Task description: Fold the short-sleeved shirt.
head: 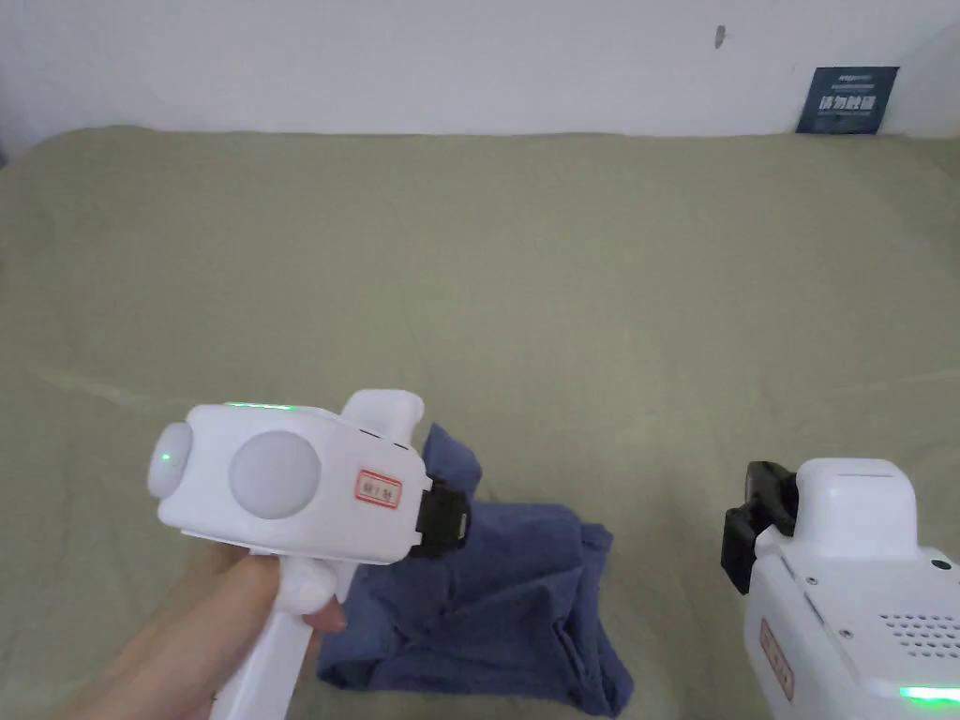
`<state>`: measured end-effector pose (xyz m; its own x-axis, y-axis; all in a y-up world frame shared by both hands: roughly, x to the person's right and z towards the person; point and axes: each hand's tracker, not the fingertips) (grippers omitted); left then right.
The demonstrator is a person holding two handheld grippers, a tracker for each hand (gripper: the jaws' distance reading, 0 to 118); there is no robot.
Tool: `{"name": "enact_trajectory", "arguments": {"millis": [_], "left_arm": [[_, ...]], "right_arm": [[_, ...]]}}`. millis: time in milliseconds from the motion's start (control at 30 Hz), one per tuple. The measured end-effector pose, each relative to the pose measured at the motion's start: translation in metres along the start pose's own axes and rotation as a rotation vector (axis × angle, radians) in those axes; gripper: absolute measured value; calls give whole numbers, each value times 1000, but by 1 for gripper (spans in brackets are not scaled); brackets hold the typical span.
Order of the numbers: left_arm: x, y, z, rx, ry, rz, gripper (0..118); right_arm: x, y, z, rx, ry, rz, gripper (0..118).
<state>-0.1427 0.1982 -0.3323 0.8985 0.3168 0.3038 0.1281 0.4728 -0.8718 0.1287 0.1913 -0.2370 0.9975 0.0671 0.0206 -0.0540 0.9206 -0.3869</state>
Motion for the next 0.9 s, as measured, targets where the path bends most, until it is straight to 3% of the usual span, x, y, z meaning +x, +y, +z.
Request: {"name": "enact_trajectory", "arguments": {"millis": [100,133,167,200,233,267,333,433,467,500,533,567,700,900], "left_arm": [[25,2,-46,-68,14,-40,14],[30,2,-63,-69,17,-33,36],[33,1,-76,-74,15,-39,77],[34,1,-86,-53,-1,-43,93],[35,0,-93,-58,12,-29,93],[33,-3,-90,-46,22,-6,118],[28,-2,-73,26,-51,39,102],[10,-11,-44,87,-112,121,96],[1,-14,-35,118,-153,150,79],[-4,-18,-27,133,-181,161,51],[-9,-23,-19,133,-211,172,12],[-16,-29,-17,138,-232,206,0],[-40,-45,-33,80,-400,295,0],[-41,-55,-109,-60,-621,416,0]], "right_arm": [[12,-6,-2,-29,-8,-30,5],[16,-8,-3,-37,-13,-39,5],[19,-10,-4,-44,-24,-43,5],[22,-12,-4,-50,-31,-47,5],[25,-13,-4,-53,-35,-52,5],[28,-14,-4,-58,-38,-56,5],[31,-16,-4,-64,-45,-56,5],[32,-16,-5,-72,-43,-66,5],[32,-17,-6,-74,-42,-71,5],[31,-17,-6,-74,-42,-74,5],[30,-17,-6,-74,-37,-75,5],[27,-16,-6,-75,-36,-75,5],[20,-18,-6,-82,-15,-73,5],[13,-22,-7,-104,-1,-56,4]]}}
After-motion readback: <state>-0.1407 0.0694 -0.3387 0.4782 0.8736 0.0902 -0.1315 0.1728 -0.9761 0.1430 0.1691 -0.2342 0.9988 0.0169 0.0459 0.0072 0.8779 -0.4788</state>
